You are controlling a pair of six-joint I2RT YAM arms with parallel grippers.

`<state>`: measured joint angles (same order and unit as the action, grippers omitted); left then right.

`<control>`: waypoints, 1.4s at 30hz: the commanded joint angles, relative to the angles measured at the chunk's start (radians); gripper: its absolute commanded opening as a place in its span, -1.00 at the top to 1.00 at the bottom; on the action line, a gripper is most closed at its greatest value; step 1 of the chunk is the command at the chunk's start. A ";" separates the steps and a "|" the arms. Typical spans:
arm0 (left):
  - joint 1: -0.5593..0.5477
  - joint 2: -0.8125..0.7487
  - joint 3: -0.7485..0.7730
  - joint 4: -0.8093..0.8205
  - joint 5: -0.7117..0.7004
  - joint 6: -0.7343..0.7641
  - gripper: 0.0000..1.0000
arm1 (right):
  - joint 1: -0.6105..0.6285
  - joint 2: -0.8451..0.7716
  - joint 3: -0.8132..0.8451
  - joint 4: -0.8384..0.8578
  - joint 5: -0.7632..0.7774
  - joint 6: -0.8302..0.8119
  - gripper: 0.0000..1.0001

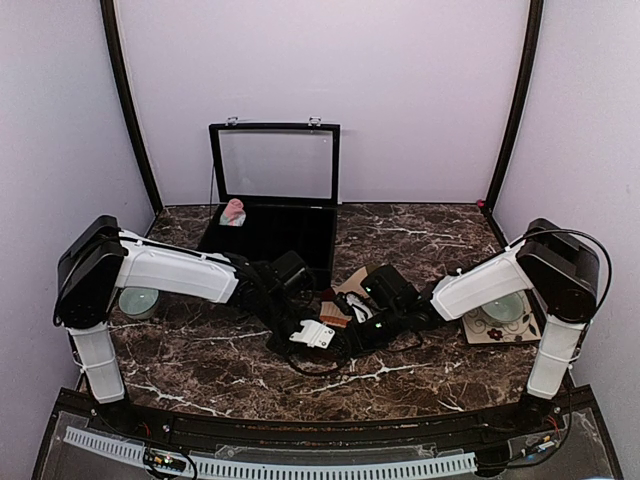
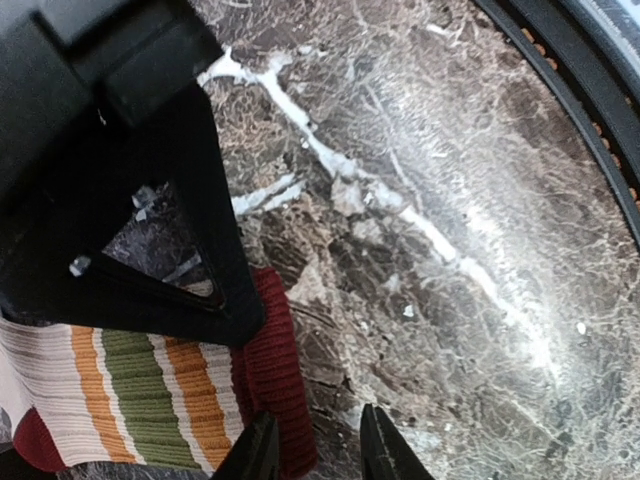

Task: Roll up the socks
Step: Roll the sock at the center of the board.

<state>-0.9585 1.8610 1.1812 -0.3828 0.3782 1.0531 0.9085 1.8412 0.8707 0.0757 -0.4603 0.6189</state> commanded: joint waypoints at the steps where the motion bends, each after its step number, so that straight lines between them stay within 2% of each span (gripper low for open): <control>1: 0.014 0.009 0.001 0.033 -0.020 -0.005 0.37 | -0.011 0.024 -0.043 -0.088 0.031 0.008 1.00; 24: 0.027 0.093 0.018 -0.005 -0.072 0.028 0.46 | -0.018 0.007 -0.050 -0.081 0.013 0.016 1.00; 27: 0.029 0.104 0.010 0.008 -0.096 0.037 0.57 | -0.023 -0.001 -0.052 -0.081 0.006 0.013 1.00; 32: 0.035 0.123 0.017 0.012 -0.108 0.029 0.97 | -0.025 -0.018 -0.057 -0.074 0.011 -0.012 1.00; 34: 0.040 0.131 0.029 -0.003 -0.092 0.017 1.00 | -0.025 -0.026 -0.057 -0.069 0.014 -0.020 1.00; 38: 0.059 0.148 0.071 -0.082 -0.022 -0.008 1.00 | -0.023 -0.066 -0.088 -0.015 0.020 -0.032 0.77; 42: 0.083 0.196 0.139 -0.206 0.056 -0.035 1.00 | -0.011 -0.182 -0.184 0.122 0.091 -0.064 0.47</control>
<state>-0.9062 1.9907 1.2789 -0.4007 0.3832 1.0569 0.8921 1.7580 0.7769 0.1226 -0.4564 0.5938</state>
